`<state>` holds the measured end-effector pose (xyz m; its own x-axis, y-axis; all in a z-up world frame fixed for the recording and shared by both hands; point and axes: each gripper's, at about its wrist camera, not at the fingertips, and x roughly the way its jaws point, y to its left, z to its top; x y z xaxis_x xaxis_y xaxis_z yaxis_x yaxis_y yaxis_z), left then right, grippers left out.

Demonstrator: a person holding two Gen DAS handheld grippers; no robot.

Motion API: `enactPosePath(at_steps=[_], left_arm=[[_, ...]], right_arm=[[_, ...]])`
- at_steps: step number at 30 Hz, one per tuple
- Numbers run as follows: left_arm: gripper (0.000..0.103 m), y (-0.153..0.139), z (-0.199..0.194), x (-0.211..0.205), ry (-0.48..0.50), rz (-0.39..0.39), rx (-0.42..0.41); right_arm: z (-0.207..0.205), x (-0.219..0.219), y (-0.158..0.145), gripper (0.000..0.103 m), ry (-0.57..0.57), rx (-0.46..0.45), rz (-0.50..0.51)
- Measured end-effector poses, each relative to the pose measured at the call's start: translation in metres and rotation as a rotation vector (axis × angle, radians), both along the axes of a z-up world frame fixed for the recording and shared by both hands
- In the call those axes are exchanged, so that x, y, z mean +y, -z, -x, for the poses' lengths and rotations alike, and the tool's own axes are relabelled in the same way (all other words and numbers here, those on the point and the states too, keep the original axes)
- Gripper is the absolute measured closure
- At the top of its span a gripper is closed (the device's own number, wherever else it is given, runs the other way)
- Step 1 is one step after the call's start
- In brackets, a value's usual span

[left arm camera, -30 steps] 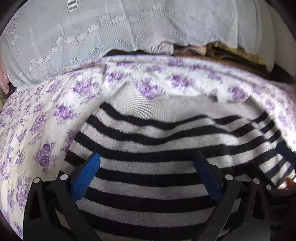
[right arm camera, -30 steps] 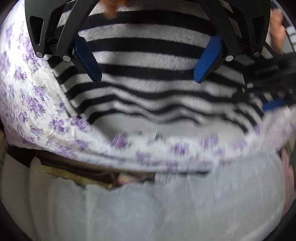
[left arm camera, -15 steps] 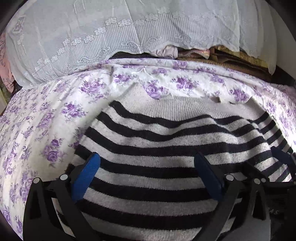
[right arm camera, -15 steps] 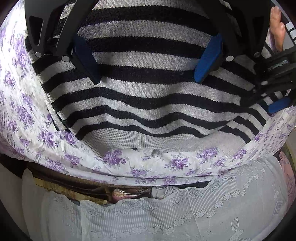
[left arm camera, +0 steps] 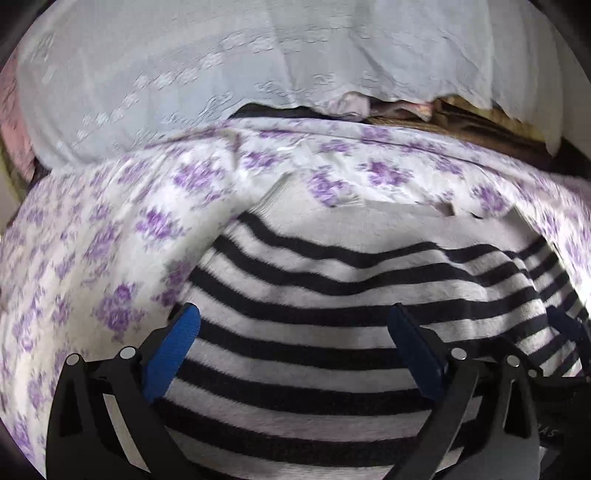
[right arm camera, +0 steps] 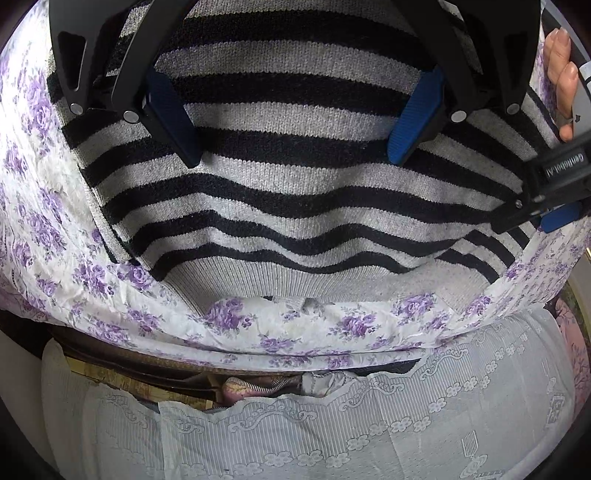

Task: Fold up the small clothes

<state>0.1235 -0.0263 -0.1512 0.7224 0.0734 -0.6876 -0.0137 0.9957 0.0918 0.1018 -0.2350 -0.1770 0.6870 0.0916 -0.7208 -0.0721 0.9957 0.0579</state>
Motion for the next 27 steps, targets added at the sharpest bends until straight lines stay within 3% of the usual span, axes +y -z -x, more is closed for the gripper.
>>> enactPosePath(at_steps=[3, 5, 7, 12, 16, 20, 22, 27], left_arm=[[0.004, -0.003, -0.004, -0.007, -0.014, -0.064, -0.011], [0.004, 0.010, -0.015, -0.006, -0.035, -0.092, 0.048], [0.004, 0.025, -0.024, 0.003, -0.047, -0.044, 0.093], [0.005, 0.019, -0.016, -0.001, -0.038, -0.079, 0.060], [0.005, 0.003, -0.001, -0.006, 0.024, -0.009, 0.012], [0.004, 0.023, -0.012, -0.016, 0.025, -0.083, 0.069], [0.004, 0.025, -0.012, -0.014, 0.019, -0.066, 0.057], [0.004, 0.020, -0.005, -0.019, 0.022, -0.111, 0.018]], right_arm=[[0.000, 0.000, 0.000, 0.003, 0.001, 0.001, -0.004], [0.001, 0.000, 0.000, 0.003, 0.000, 0.001, -0.008], [0.001, 0.001, 0.001, 0.003, 0.001, 0.001, -0.005], [0.001, 0.000, 0.000, 0.003, -0.003, 0.002, -0.008], [0.001, 0.001, 0.000, 0.003, -0.003, 0.002, -0.009], [0.001, 0.001, 0.000, 0.003, -0.002, 0.003, -0.008], [0.000, 0.000, -0.001, 0.003, -0.003, 0.003, -0.004], [-0.001, 0.000, -0.001, 0.003, -0.008, 0.004, -0.009]])
